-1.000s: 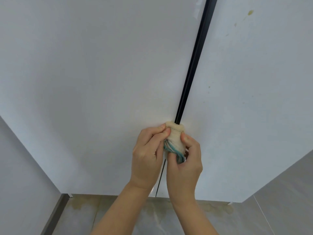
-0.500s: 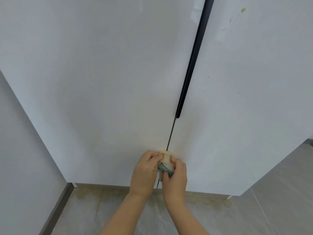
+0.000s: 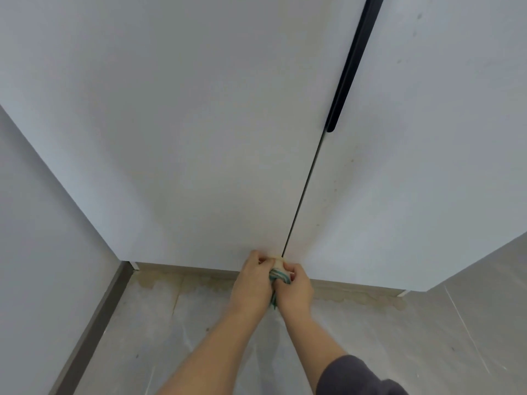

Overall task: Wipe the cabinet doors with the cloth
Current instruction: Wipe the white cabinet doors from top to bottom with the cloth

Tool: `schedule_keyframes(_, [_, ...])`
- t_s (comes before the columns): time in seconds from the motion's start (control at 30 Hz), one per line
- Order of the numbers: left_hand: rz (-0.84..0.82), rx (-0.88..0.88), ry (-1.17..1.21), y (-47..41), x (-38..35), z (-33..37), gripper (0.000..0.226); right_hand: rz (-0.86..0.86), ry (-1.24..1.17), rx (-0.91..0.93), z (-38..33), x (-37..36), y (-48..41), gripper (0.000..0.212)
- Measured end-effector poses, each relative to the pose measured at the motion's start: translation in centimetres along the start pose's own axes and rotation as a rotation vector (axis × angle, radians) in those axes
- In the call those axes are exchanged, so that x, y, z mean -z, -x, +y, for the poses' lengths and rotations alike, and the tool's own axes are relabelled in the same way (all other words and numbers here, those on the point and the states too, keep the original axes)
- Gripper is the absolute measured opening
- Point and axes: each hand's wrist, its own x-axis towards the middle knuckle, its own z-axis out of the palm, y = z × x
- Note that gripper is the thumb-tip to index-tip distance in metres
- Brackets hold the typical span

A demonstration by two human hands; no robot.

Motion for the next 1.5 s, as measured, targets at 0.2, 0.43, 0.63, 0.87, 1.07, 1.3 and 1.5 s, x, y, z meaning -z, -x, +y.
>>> schedule_keyframes(0.2, [-0.243, 0.091, -0.021, 0.9, -2.1, -1.2, 0.035, -0.059, -0.002, -0.106, 1.7, -0.7, -0.8, 0.03])
schedule_keyframes(0.43, [-0.288, 0.328, 0.177, 1.9, -0.8, -2.7, 0.051, -0.203, -0.035, -0.322, 2.3, 0.2, -0.3, 0.025])
schedule_keyframes(0.63, [-0.18, 0.517, 0.715, 3.9, 7.9, 2.0, 0.029, -0.512, -0.464, -0.592, -4.9, 7.3, 6.2, 0.022])
schedule_keyframes(0.87, [-0.123, 0.49, 0.98, 3.2, 28.0, 14.2, 0.017, -0.782, -0.729, -0.452, -22.9, 17.6, 15.1, 0.044])
schedule_keyframes(1.07, [-0.097, 0.361, 0.969, -1.4, 49.0, 27.7, 0.026, -0.927, -0.648, -0.187, -44.2, 26.8, 20.9, 0.061])
schedule_keyframes(1.3, [-0.069, 0.119, 0.954, -6.6, 71.2, 41.5, 0.025, -0.801, -0.391, 0.166, -68.2, 36.6, 27.1, 0.047])
schedule_keyframes(1.5, [-0.048, -0.115, 0.899, -9.9, 85.6, 50.0, 0.005, -0.62, -0.276, 0.498, -83.4, 42.9, 31.6, 0.026])
